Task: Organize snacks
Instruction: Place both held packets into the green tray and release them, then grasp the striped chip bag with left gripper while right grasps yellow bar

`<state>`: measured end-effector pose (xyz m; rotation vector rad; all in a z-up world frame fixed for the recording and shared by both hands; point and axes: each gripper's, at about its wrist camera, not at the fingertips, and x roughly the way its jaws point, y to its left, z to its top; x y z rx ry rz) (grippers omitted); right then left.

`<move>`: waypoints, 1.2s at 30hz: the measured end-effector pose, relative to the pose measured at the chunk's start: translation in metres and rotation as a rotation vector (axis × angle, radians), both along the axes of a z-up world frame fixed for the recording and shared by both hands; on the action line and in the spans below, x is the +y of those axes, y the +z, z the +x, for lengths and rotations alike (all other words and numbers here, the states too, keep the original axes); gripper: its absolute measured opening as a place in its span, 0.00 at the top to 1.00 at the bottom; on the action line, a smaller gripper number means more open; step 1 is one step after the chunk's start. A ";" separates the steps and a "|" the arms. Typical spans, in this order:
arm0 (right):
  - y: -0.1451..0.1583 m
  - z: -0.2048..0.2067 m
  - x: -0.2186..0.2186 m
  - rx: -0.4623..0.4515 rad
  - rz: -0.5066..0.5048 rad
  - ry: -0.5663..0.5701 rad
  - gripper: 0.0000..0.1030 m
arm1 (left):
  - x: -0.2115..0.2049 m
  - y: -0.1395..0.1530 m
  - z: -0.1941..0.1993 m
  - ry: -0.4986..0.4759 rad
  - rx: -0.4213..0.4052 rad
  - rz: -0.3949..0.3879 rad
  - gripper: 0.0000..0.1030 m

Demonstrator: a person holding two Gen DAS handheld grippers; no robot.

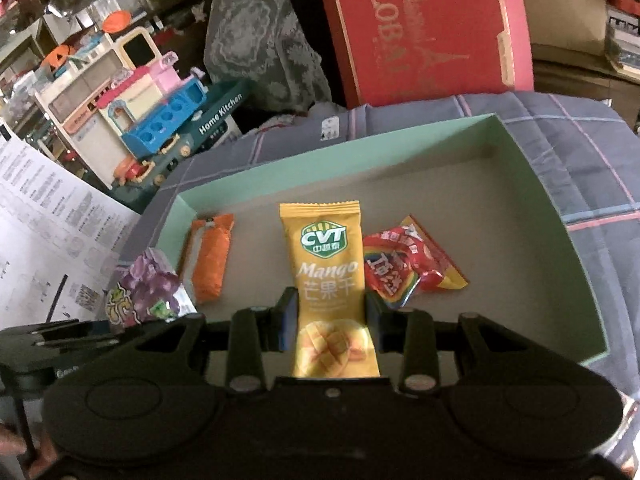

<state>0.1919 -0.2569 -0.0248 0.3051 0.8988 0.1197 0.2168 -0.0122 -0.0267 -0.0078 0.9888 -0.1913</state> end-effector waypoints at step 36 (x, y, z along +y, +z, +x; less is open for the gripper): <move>0.026 -0.134 -0.080 -0.047 0.076 -0.182 0.00 | -0.053 0.031 -0.087 -0.104 -0.073 0.059 0.00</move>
